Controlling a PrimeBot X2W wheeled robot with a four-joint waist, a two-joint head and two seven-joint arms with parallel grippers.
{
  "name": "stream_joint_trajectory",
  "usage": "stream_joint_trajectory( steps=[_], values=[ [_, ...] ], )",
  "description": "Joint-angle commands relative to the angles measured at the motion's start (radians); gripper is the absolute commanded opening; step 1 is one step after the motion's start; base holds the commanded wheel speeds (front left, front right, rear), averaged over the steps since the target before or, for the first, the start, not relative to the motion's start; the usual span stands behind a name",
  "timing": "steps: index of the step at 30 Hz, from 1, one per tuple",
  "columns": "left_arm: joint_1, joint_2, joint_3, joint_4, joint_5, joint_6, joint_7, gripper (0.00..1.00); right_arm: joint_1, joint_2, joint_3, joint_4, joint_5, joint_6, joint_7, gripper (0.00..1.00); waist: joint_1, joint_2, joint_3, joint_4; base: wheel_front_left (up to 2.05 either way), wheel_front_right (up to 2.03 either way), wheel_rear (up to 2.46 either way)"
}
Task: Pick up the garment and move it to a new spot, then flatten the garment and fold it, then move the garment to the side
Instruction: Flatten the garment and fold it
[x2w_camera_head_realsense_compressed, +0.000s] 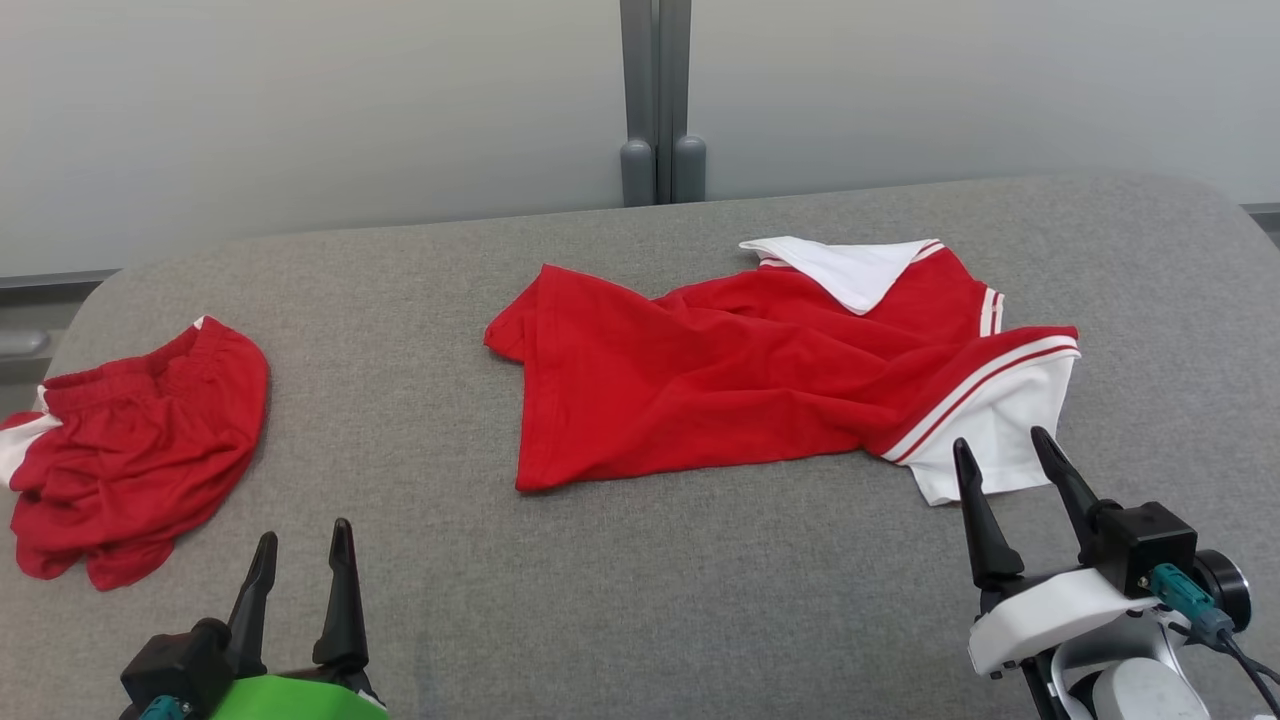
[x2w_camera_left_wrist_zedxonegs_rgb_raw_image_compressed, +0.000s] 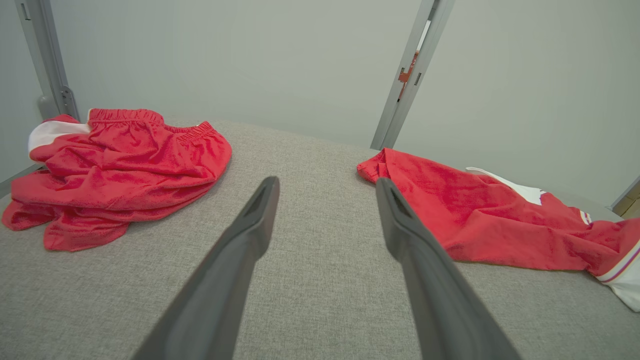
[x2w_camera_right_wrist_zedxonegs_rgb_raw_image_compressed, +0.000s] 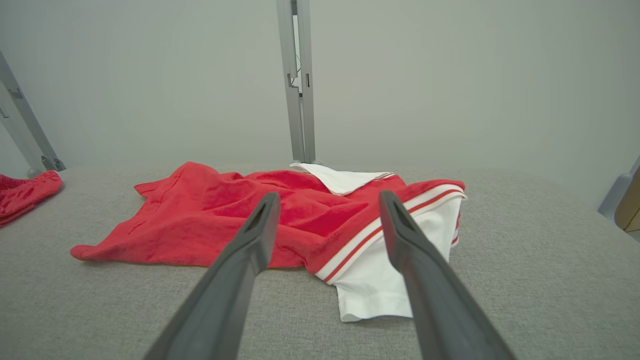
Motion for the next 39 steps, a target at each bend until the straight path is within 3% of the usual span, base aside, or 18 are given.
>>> stream_joint_trajectory(
  steps=[1, 20, 26, 32, 39],
  values=[
    [0.003, 0.006, 0.003, -0.001, -0.003, -0.002, 0.0, 1.0, 0.015, -0.001, -0.006, 0.003, 0.003, -0.001, 0.002, 1.0, 0.0, 0.0, -0.002, -0.001, 0.0, 0.0, 0.0],
    [0.001, -0.001, -0.01, -0.002, -0.003, -0.002, 0.0, 1.0, 0.011, -0.002, -0.028, -0.01, -0.006, -0.001, 0.009, 1.0, 0.0, 0.0, 0.011, -0.015, 0.0, 0.0, 0.0],
    [-0.039, -0.004, -0.054, 0.015, 0.007, -0.002, 0.003, 1.0, -0.003, -0.008, -0.056, -0.028, -0.02, -0.001, 0.032, 1.0, 0.0, 0.0, 0.031, -0.031, 0.0, 0.0, 0.0],
    [-0.121, -0.011, -0.147, 0.11, -0.017, -0.002, 0.038, 1.0, -0.055, -0.056, -0.056, 0.018, -0.02, -0.001, 0.076, 1.0, 0.0, 0.0, 0.069, -0.09, 0.0, 0.0, 0.0],
    [-0.255, -0.018, -0.193, 0.288, -0.044, 0.004, 0.063, 1.0, -0.156, -0.102, -0.028, 0.161, 0.003, -0.001, 0.107, 1.0, 0.0, 0.0, 0.13, -0.163, 0.0, 0.0, 0.0]
  ],
)
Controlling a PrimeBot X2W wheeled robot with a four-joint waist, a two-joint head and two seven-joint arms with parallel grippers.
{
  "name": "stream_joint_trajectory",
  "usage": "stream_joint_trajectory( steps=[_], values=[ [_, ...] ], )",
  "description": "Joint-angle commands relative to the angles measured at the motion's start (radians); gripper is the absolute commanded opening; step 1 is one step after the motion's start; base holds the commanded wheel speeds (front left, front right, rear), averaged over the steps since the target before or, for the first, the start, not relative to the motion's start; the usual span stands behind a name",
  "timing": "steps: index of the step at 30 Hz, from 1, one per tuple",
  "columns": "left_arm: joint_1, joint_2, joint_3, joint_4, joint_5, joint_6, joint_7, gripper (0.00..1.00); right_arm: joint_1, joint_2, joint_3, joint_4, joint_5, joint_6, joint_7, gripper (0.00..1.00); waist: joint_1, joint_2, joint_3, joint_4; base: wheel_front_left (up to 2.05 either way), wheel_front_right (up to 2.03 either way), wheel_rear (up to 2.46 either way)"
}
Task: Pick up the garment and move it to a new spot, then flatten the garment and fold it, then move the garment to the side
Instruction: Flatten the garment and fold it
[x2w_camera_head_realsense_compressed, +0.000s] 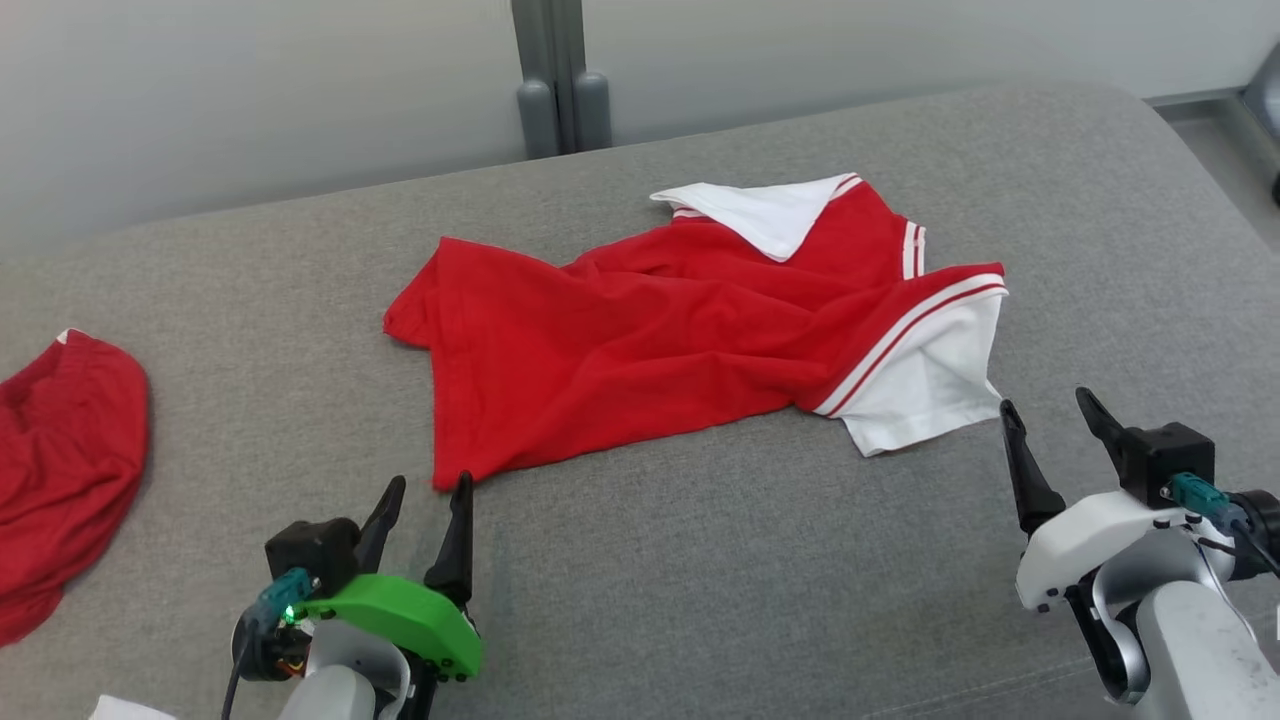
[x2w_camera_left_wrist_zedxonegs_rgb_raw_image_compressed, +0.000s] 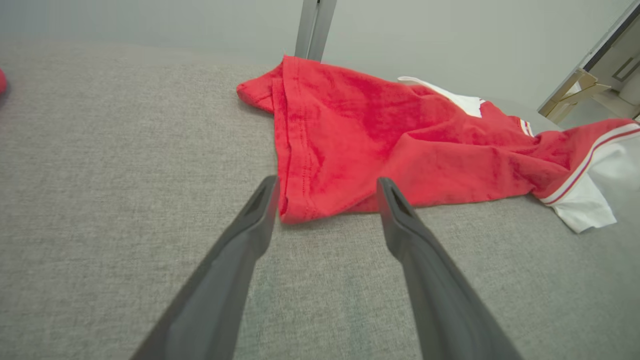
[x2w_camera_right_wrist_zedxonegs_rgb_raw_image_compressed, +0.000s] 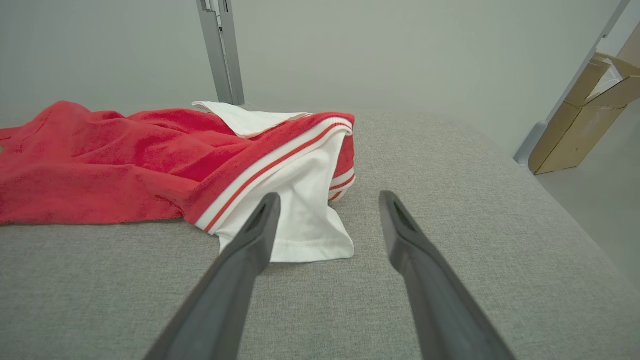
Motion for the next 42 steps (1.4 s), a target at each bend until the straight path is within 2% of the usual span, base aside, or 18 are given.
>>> stream_joint_trajectory(
  steps=[1, 7, 13, 26, 34, 42],
  values=[
    [-0.036, 0.002, 0.0, 0.033, -0.002, 0.009, 0.005, 1.0, -0.031, -0.008, 0.009, 0.03, 0.004, -0.001, -0.001, 1.0, 0.0, -0.0001, 0.052, -0.053, 0.0, 0.0, 0.0],
    [-0.116, 0.003, -0.006, 0.164, 0.015, 0.039, 0.002, 1.0, -0.137, -0.011, 0.053, 0.178, 0.018, -0.001, -0.025, 1.0, 0.0, -0.0001, 0.1, -0.087, 0.0, 0.0, 0.0],
    [-0.157, 0.002, 0.026, 0.228, 0.003, 0.088, -0.034, 1.0, -0.204, -0.004, 0.045, 0.261, 0.006, -0.001, -0.075, 1.0, 0.0, -0.0001, 0.133, -0.089, 0.0, 0.0, 0.0],
    [-0.175, -0.003, 0.028, 0.267, -0.035, 0.07, -0.051, 1.0, -0.27, -0.015, 0.036, 0.353, 0.0, -0.001, -0.12, 1.0, 0.0, -0.0001, 0.159, -0.056, 0.0, 0.0, 0.0],
    [-0.201, -0.005, 0.007, 0.25, -0.048, 0.062, -0.054, 1.0, -0.346, -0.09, 0.191, 0.435, 0.003, -0.001, -0.089, 1.0, 0.0, -0.0001, 0.201, -0.023, 0.0, 0.0, 0.0],
    [-0.189, -0.006, -0.009, 0.231, -0.068, 0.056, -0.056, 1.0, -0.344, -0.127, 0.253, 0.469, 0.077, -0.001, -0.114, 1.0, 0.0, -0.0001, 0.202, 0.005, 0.0, 0.0, 0.0]
  ],
)
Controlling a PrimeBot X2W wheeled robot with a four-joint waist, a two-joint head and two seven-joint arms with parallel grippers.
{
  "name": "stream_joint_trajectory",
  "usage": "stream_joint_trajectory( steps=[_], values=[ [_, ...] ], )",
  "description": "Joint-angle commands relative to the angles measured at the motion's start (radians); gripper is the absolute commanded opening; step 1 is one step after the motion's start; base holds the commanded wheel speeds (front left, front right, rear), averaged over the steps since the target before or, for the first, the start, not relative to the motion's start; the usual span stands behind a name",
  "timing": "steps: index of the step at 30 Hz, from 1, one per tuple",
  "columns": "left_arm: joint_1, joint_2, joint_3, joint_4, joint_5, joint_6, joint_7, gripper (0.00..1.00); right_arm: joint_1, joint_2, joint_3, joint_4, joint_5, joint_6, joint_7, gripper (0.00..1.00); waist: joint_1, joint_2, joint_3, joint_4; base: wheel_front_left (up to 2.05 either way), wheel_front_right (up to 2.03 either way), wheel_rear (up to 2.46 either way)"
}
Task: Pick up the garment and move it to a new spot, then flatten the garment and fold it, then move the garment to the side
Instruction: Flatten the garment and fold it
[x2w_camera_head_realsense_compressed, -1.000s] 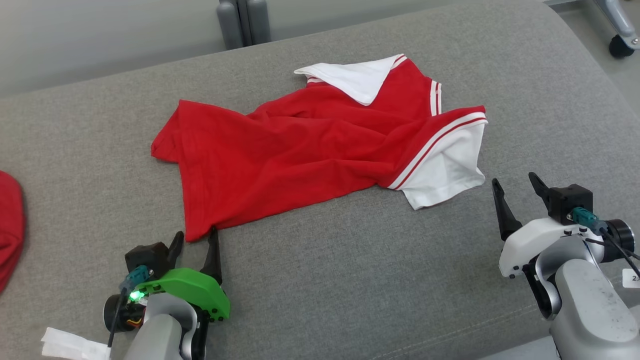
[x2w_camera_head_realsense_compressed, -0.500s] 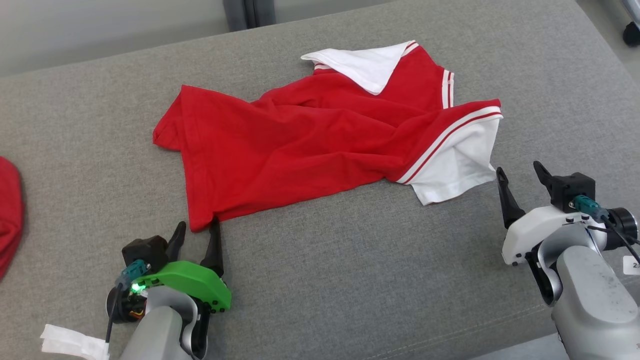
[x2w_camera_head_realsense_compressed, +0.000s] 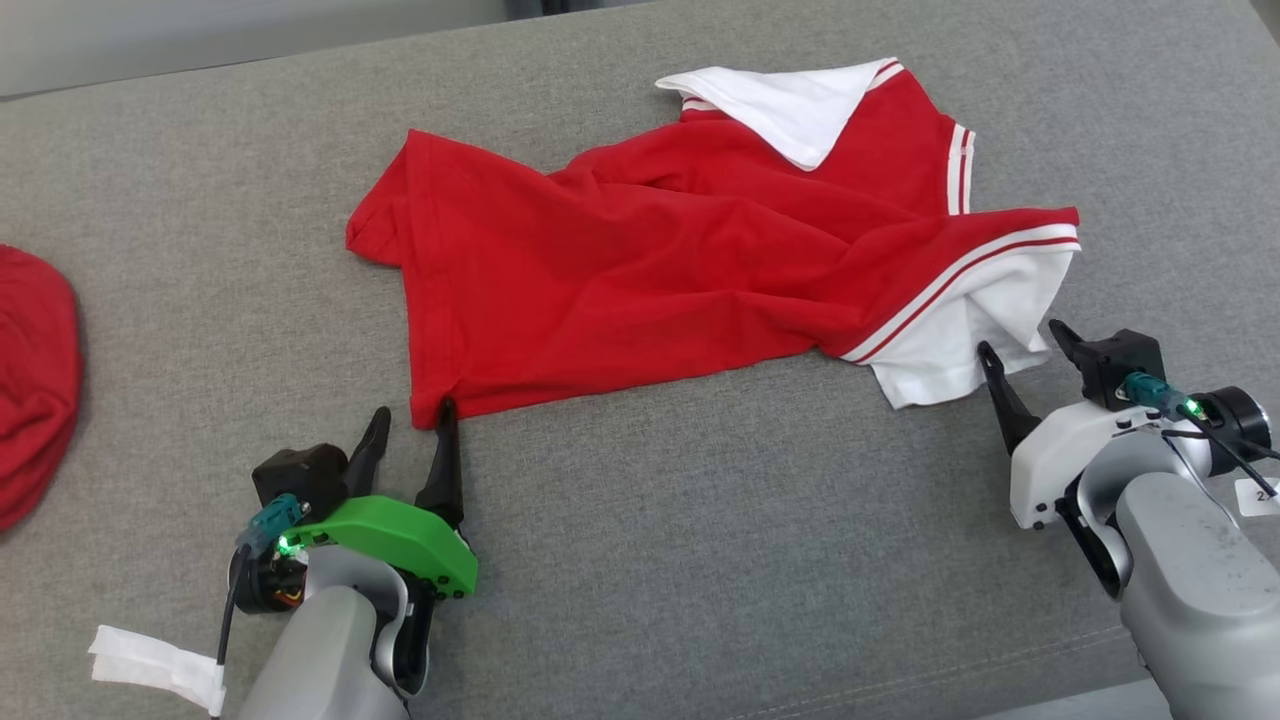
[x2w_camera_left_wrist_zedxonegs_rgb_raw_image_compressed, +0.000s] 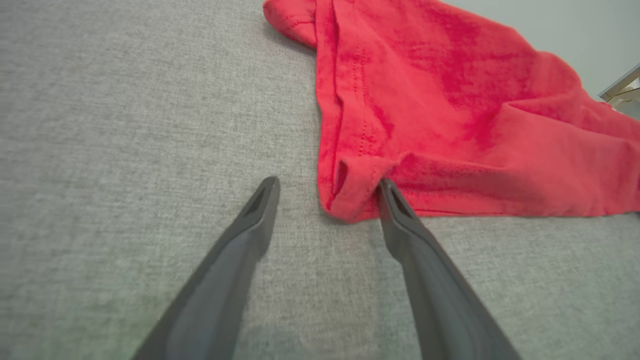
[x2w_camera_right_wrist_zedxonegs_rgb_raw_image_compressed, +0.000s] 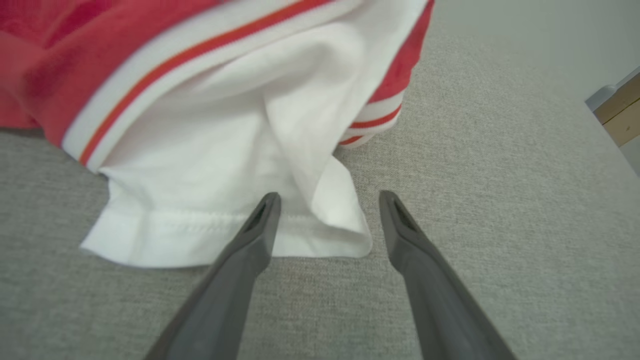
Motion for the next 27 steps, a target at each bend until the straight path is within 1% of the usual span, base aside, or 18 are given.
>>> stream_joint_trajectory(
  steps=[1, 10, 14, 15, 16, 17, 23, 27],
  values=[
    [0.015, 0.008, 0.002, 0.006, -0.005, -0.002, 0.005, 1.0, 0.009, -0.014, -0.002, 0.002, 0.01, -0.001, -0.009, 1.0, 0.0, 0.0, -0.001, 0.001, 0.0, 0.0, 0.0],
    [0.016, 0.007, -0.023, -0.004, -0.004, 0.008, 0.004, 1.0, -0.028, -0.001, 0.009, 0.037, 0.042, -0.001, -0.025, 1.0, 0.0, 0.0, 0.001, 0.008, 0.0, 0.0, 0.0],
    [0.01, 0.006, -0.037, 0.016, -0.007, -0.004, 0.019, 1.0, -0.039, 0.006, 0.011, 0.059, 0.058, -0.001, -0.029, 1.0, 0.0, 0.0, 0.002, 0.009, 0.0, 0.0, 0.0],
    [-0.002, 0.006, -0.047, 0.031, -0.011, -0.012, 0.033, 0.53, -0.046, 0.009, 0.013, 0.07, 0.066, -0.001, -0.03, 0.44, 0.0, 0.0, 0.003, 0.008, 0.0, 0.0, 0.0],
    [-0.008, 0.005, -0.054, 0.037, -0.012, -0.017, 0.038, 0.27, -0.048, 0.012, 0.014, 0.076, 0.072, -0.001, -0.031, 0.03, 0.0, 0.0, 0.003, 0.007, 0.0, 0.0, 0.0],
    [-0.012, 0.004, -0.059, 0.043, -0.015, -0.02, 0.044, 0.0, -0.049, 0.014, 0.015, 0.08, 0.074, -0.001, -0.032, 0.0, 0.0, 0.0, 0.002, 0.006, 0.0, 0.0, 0.0],
    [-0.03, 0.004, -0.078, 0.065, -0.055, -0.045, 0.041, 0.0, -0.045, 0.011, -0.001, 0.089, 0.1, -0.001, -0.045, 0.0, 0.0, 0.0, -0.013, -0.004, 0.0, 0.0, 0.0],
    [-0.008, 0.004, -0.065, 0.022, -0.112, -0.054, 0.021, 0.0, -0.011, 0.022, -0.024, 0.047, 0.148, -0.001, -0.052, 0.0, 0.0, 0.0, -0.035, -0.006, 0.0, 0.0, 0.0]
  ],
)
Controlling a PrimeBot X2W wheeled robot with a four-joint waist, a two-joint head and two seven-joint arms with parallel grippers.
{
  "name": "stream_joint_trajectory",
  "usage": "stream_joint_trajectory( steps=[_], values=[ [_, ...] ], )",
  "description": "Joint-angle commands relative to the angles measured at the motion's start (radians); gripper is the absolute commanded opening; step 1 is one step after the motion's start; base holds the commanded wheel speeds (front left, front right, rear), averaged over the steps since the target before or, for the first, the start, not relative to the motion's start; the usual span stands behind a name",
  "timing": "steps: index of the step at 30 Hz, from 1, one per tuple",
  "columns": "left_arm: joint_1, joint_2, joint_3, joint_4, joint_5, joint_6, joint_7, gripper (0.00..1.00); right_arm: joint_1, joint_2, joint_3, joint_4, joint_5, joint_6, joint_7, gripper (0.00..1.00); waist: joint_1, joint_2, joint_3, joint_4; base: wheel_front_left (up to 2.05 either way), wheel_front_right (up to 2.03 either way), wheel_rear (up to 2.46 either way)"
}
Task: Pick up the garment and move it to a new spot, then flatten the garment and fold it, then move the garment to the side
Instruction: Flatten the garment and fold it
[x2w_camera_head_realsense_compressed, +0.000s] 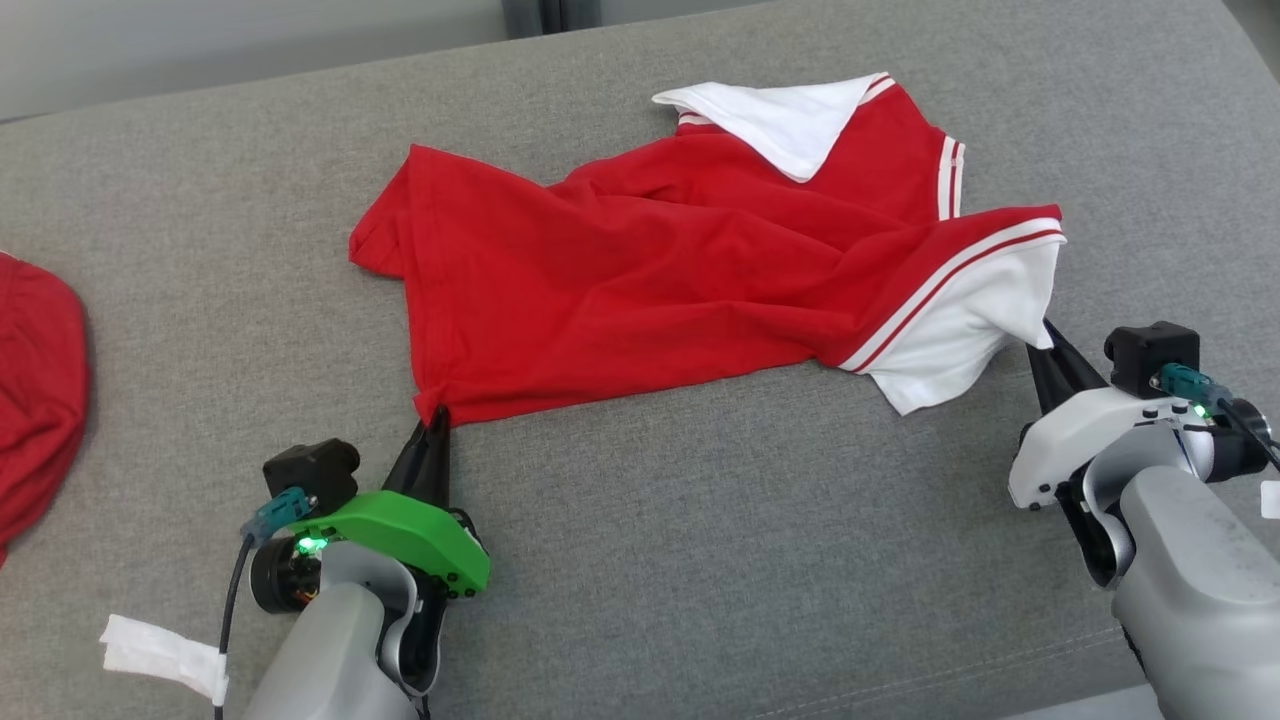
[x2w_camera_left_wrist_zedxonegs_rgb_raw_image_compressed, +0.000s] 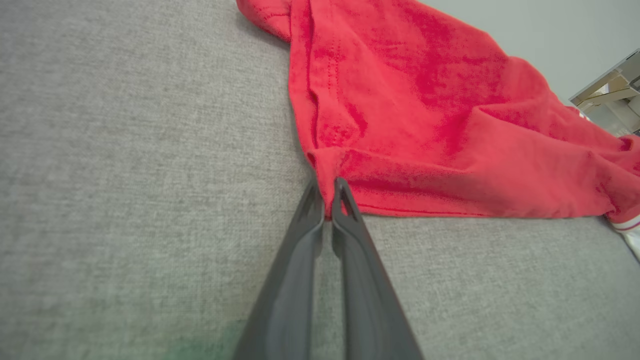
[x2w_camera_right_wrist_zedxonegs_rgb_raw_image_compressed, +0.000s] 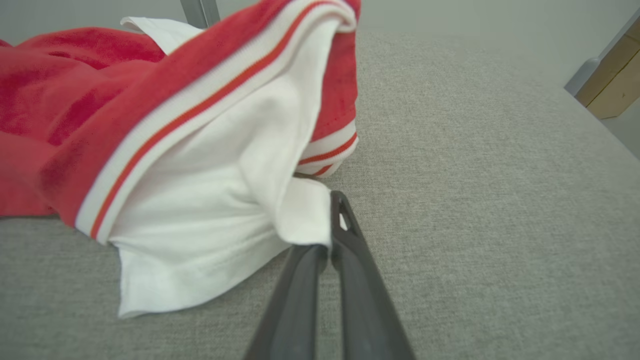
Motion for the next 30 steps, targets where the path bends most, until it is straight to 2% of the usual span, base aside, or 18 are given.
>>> stream_joint_trajectory(
  steps=[1, 5, 12, 16, 22, 30],
  values=[
    [0.024, 0.0, 0.007, -0.027, -0.028, -0.006, -0.01, 0.0, 0.032, 0.015, -0.014, -0.024, 0.045, -0.001, 0.003, 0.0, -0.0001, 0.0, -0.017, -0.001, 0.0, 0.0, 0.0],
    [0.072, 0.008, 0.024, -0.141, -0.089, -0.008, -0.019, 0.0, 0.094, 0.035, -0.028, -0.15, 0.202, -0.001, 0.086, 0.0, -0.0001, 0.0, -0.041, 0.002, 0.0, 0.0, 0.0],
    [0.175, 0.048, 0.036, -0.413, -0.18, -0.008, -0.025, 0.0, 0.231, 0.0, -0.057, -0.468, 0.405, -0.001, 0.243, 0.0, -0.0001, 0.0, -0.075, 0.019, 0.0, 0.0, 0.0],
    [0.216, 0.056, 0.047, -0.552, -0.224, -0.009, -0.011, 0.0, 0.293, -0.001, -0.109, -0.635, 0.451, -0.001, 0.295, 0.0, -0.0001, 0.0, -0.096, 0.026, 0.0, 0.0, 0.0],
    [0.215, 0.065, 0.054, -0.716, -0.292, -0.008, 0.056, 0.0, 0.344, 0.046, -0.199, -0.825, 0.497, -0.001, 0.372, 0.0, -0.0001, 0.0, -0.123, 0.034, 0.0, 0.0, 0.0],
    [0.123, 0.092, 0.087, -0.857, -0.408, 0.001, 0.173, 0.0, 0.279, 0.111, -0.318, -1.018, 0.559, -0.001, 0.445, 0.0, -0.0001, 0.0, -0.126, 0.026, 0.0, 0.0, 0.0]
  ],
)
